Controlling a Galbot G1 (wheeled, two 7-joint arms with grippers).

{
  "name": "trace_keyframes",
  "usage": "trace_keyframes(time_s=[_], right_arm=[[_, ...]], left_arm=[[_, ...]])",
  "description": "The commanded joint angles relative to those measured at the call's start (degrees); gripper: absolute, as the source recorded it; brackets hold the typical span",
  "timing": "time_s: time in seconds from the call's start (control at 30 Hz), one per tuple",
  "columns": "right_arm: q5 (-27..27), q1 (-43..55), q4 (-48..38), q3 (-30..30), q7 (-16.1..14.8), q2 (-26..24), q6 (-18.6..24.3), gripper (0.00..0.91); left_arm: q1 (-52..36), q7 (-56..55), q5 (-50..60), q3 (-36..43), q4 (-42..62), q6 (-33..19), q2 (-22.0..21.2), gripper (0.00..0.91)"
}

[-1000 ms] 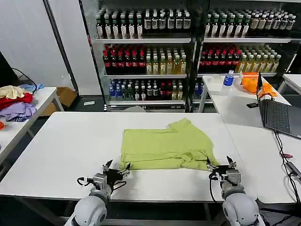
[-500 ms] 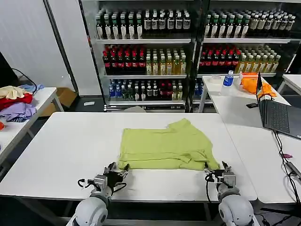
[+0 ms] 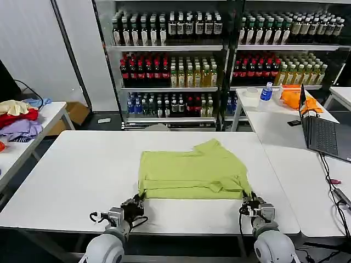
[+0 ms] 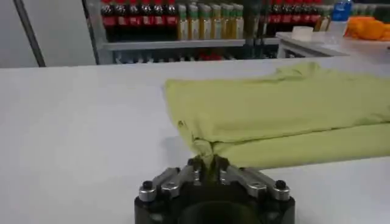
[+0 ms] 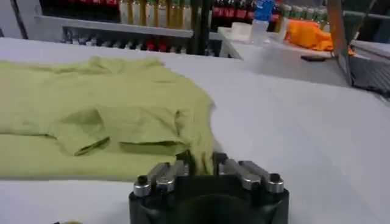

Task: Fold and organize the clothes.

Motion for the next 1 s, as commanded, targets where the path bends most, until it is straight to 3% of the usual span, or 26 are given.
trace_keyframes(time_s=[0.03, 0.3, 0.4, 0.43, 0.47, 0.5, 0.53, 0.57, 1.0], right_arm=[[0.3, -3.6, 3.8, 1.2, 0.2, 0.1, -0.1, 0.0], [-0.6, -12.6, 13.5, 4.1, 0.3, 0.2, -0.4, 0.0], [-4.2, -16.0, 15.5, 4.8, -0.3, -0.2, 1.3, 0.0], [-4.5, -16.7, 15.9, 4.9, -0.3, -0.3, 1.5, 0.212], [-4.6, -17.2, 16.3, 5.1, -0.3, -0.3, 1.5, 0.907], [-4.6, -17.6, 16.7, 5.3, -0.1, -0.2, 1.2, 0.907], [-4.7, -17.7, 16.9, 5.5, -0.1, 0.0, 0.6, 0.907], [-5.1, -17.8, 17.2, 5.6, -0.2, 0.1, -0.7, 0.907], [-5.7, -19.8, 22.8, 8.5, -1.2, 0.5, -0.5, 0.907]], left_arm=[[4.2, 0.3, 0.3, -0.3, -4.4, -0.3, 0.1, 0.02], [14.9, 0.3, 3.3, -3.1, -12.4, -1.3, 0.0, 0.02], [19.1, 0.2, 4.9, -4.0, -15.2, -1.8, -0.5, 0.02], [20.1, 0.2, 5.4, -4.2, -16.2, -1.9, -0.9, 0.02], [21.2, 0.2, 5.7, -4.5, -17.0, -2.0, -1.2, 0.02], [22.5, 0.2, 6.1, -4.7, -17.5, -2.2, -1.4, 0.03], [23.1, 0.3, 6.6, -4.9, -18.0, -2.4, -1.5, 0.605], [23.4, 0.2, 7.0, -5.1, -18.3, -2.5, -1.6, 0.907], [24.3, -0.3, 7.5, -8.5, -22.6, -1.7, 0.1, 0.907]])
